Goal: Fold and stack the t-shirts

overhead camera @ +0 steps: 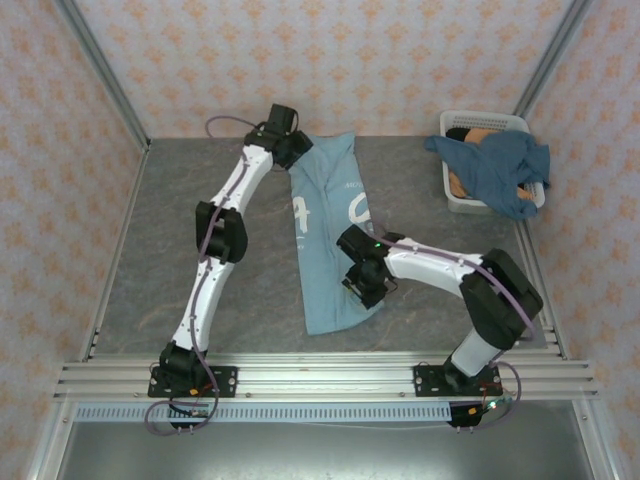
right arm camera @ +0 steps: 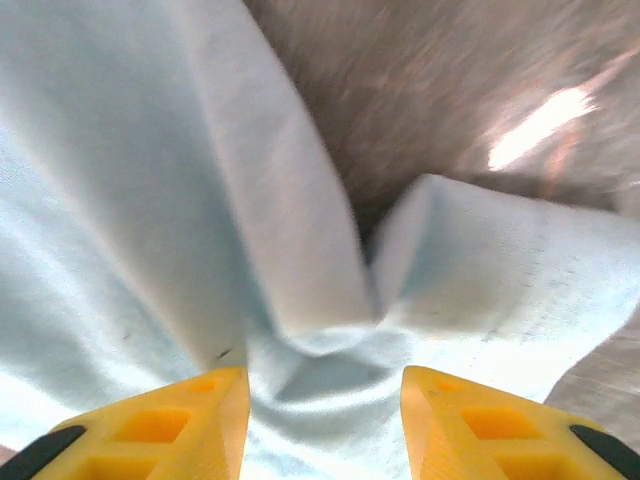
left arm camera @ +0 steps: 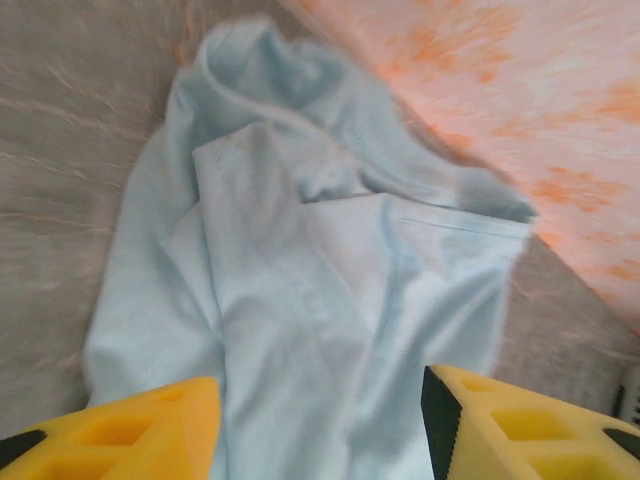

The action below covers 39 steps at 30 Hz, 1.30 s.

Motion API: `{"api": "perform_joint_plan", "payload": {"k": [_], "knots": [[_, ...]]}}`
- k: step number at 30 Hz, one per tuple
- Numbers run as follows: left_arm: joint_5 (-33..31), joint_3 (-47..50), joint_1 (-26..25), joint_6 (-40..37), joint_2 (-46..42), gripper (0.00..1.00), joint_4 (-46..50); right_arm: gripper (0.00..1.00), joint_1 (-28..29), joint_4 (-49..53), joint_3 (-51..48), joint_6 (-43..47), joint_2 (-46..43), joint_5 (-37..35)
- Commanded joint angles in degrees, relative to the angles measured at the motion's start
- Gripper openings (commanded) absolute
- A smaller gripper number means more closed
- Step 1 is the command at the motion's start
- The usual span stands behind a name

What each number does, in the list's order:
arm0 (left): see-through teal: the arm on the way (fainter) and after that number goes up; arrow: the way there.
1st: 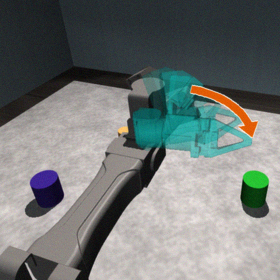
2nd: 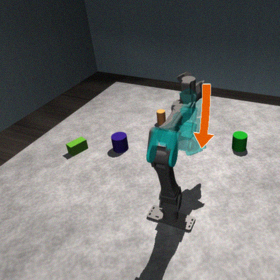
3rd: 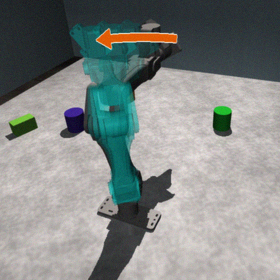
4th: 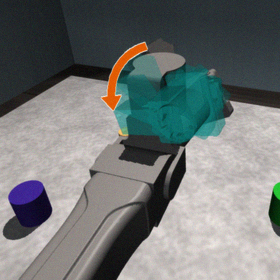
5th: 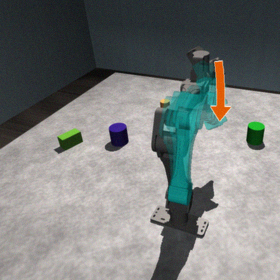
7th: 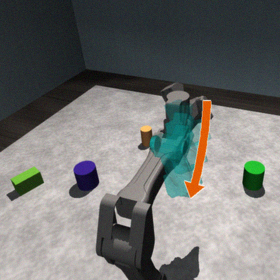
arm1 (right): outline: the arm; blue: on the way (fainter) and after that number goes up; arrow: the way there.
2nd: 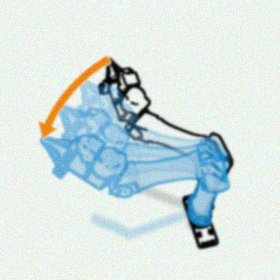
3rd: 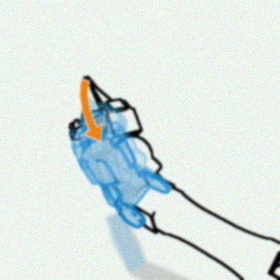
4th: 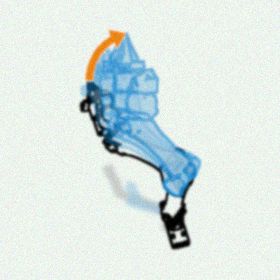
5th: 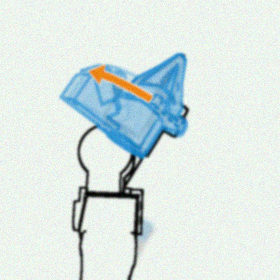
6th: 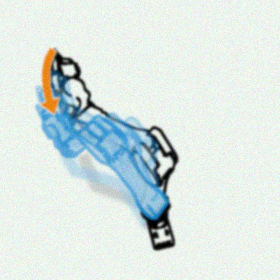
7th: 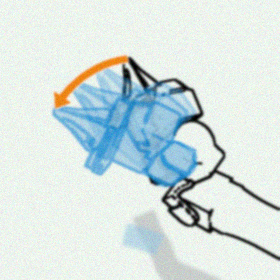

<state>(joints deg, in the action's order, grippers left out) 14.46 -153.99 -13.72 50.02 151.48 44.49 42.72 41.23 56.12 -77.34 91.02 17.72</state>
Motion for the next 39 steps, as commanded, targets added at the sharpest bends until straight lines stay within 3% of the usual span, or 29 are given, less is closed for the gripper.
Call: {"api": "perform_joint_plan", "payload": {"k": [1,5,9,13,18,22,29,35,39], "knots": [[-4.29,5.22,0.96,-7.83,-15.73,0.57,8.49,0.47,-3.19,11.07,0.01,3.43,-8.64,-6.14],[0.32,27.25,0.32,-10.36,-30.14,0.53,8.16,0.48,-7.04,14.11,-4.40,8.28,-19.03,-10.55],[9.75,52.51,-2.41,-11.72,-44.72,0.47,7.19,0.48,-9.57,7.28,-10.46,19.27,-26.78,-6.32],[17.32,79.34,-9.99,-8.50,-57.18,0.46,4.02,0.50,-10.19,9.11,-11.97,28.56,-27.33,-3.70],[18.72,98.18,-23.02,3.07,-65.97,0.51,-4.06,0.52,-10.87,8.22,-12.96,33.24,-25.48,-0.34],[16.44,105.15,-29.83,11.33,-66.86,0.52,-10.55,0.52,-11.04,8.58,-12.74,35.44,-21.99,0.56],[14.64,105.11,-34.14,14.67,-61.69,0.52,-15.46,0.52,-11.08,7.92,-13.27,36.59,-20.46,1.43],[11.15,101.18,-36.84,11.83,-56.01,0.47,-5.05,0.52,-11.08,8.77,-13.74,36.13,-21.21,1.11],[9.80,100.59,-36.83,12.29,-55.07,0.46,-5.72,0.52,-11.08,7.83,-15.15,34.43,-22.76,1.17]]}}
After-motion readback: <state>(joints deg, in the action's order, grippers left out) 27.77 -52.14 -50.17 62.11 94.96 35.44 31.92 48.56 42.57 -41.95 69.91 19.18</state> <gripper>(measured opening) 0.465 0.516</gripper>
